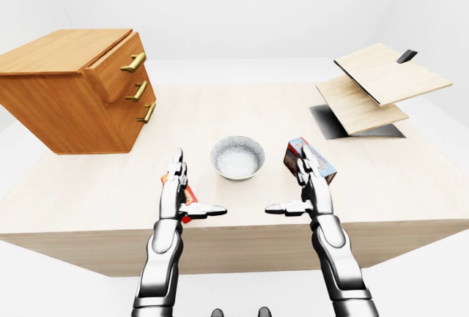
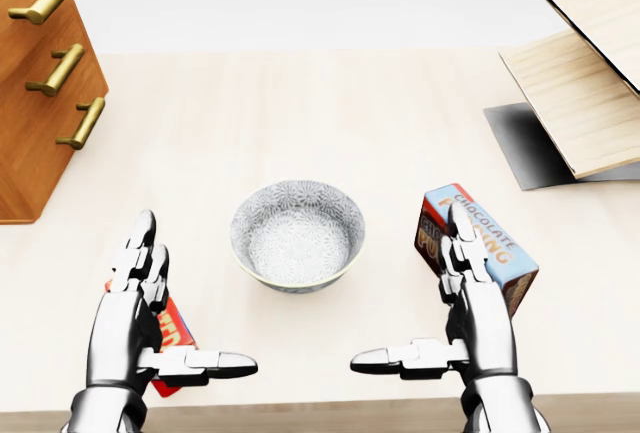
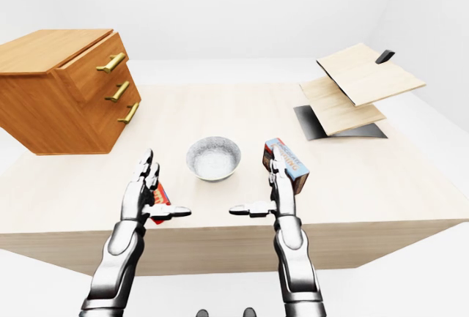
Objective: Close the top drawer of the cabinet and put the bowl on top of it.
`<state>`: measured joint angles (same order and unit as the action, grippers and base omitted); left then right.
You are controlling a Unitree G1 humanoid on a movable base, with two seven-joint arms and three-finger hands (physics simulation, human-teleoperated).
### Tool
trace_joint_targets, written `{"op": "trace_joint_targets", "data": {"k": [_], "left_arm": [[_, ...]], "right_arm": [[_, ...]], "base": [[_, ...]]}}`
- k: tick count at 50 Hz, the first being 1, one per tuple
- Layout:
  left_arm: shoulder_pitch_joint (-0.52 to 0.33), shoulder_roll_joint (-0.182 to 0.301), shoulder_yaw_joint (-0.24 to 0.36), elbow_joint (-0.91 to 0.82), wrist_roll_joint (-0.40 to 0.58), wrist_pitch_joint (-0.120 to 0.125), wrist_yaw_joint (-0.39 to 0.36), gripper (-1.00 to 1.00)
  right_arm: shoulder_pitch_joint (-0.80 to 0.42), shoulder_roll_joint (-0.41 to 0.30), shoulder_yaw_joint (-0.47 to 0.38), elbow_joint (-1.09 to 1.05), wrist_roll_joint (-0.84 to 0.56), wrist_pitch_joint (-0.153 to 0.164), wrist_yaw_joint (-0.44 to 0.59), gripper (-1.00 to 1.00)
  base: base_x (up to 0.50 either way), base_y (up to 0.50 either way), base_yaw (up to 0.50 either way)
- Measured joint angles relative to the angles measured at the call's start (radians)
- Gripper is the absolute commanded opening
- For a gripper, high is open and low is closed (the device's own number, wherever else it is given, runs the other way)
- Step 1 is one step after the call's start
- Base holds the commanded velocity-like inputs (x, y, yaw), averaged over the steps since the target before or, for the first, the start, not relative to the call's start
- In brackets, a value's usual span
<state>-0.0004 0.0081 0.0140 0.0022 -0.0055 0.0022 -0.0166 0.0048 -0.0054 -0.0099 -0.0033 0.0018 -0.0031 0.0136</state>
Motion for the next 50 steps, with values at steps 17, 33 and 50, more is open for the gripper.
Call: {"op": "trace_joint_targets", "data": {"k": [17, 33, 50], "left_arm": [[0.097, 0.008, 0.025, -0.182, -0.022, 0.056, -0.059, 1.0], [0.198, -0.004, 0.065, -0.38, -0.04, 0.084, -0.093, 1.0], [0.21, -0.009, 0.082, -0.416, -0.038, 0.083, -0.101, 1.0]], "right_arm": [[0.094, 0.001, 0.003, -0.135, 0.009, -0.009, 0.031, 1.0], [0.17, 0.004, 0.005, -0.255, 0.027, -0.005, 0.044, 1.0], [0.196, 0.005, 0.0, -0.3, 0.038, -0.003, 0.052, 1.0]], "base": [[0.0, 0.0, 0.0], [0.0, 0.0, 0.0], [0.01, 0.0, 0.0]]}}
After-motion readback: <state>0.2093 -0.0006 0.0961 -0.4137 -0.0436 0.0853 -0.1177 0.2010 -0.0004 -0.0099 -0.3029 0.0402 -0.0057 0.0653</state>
